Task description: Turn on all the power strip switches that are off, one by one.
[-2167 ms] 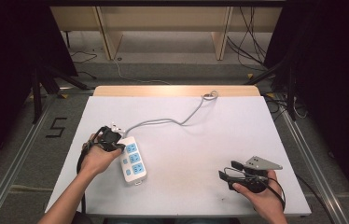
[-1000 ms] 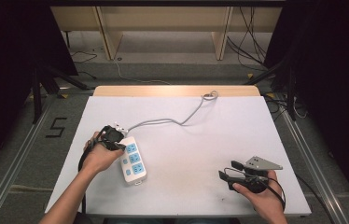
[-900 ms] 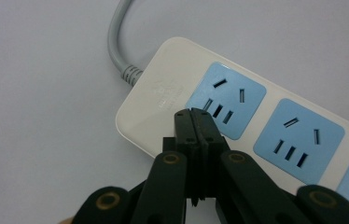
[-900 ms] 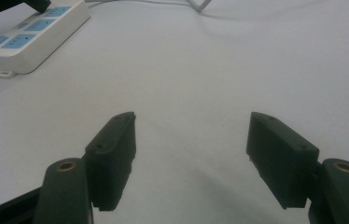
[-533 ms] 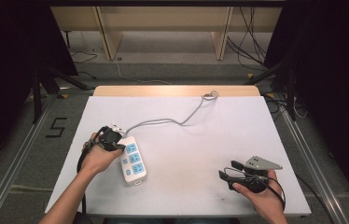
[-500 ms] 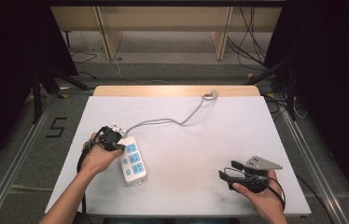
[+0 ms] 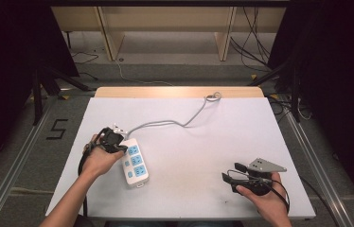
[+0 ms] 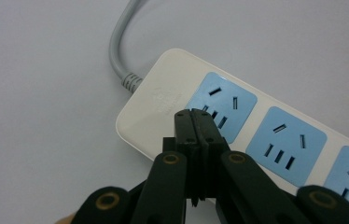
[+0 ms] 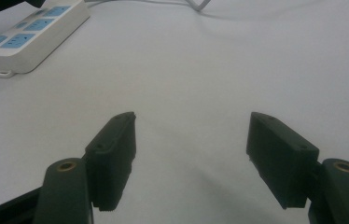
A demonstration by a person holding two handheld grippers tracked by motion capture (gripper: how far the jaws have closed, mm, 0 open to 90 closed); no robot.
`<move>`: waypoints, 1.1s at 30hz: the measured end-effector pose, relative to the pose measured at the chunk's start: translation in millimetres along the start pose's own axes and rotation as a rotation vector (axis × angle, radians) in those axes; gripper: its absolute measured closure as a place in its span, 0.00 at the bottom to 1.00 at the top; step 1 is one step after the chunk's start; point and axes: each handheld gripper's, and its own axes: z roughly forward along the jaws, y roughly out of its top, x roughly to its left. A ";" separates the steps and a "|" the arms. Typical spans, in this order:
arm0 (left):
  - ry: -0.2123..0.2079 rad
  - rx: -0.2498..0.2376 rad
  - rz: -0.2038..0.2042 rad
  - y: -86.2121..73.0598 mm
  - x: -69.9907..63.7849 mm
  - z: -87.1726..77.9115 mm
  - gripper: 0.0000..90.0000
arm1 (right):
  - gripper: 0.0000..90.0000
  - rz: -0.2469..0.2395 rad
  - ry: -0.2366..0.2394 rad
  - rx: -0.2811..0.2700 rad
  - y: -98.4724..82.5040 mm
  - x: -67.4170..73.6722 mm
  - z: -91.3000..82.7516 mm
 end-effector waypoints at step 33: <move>-0.014 -0.014 0.029 -4.1 -13.8 -16.4 1.00 | 0.38 0.000 -0.003 -0.002 0.2 0.1 -0.6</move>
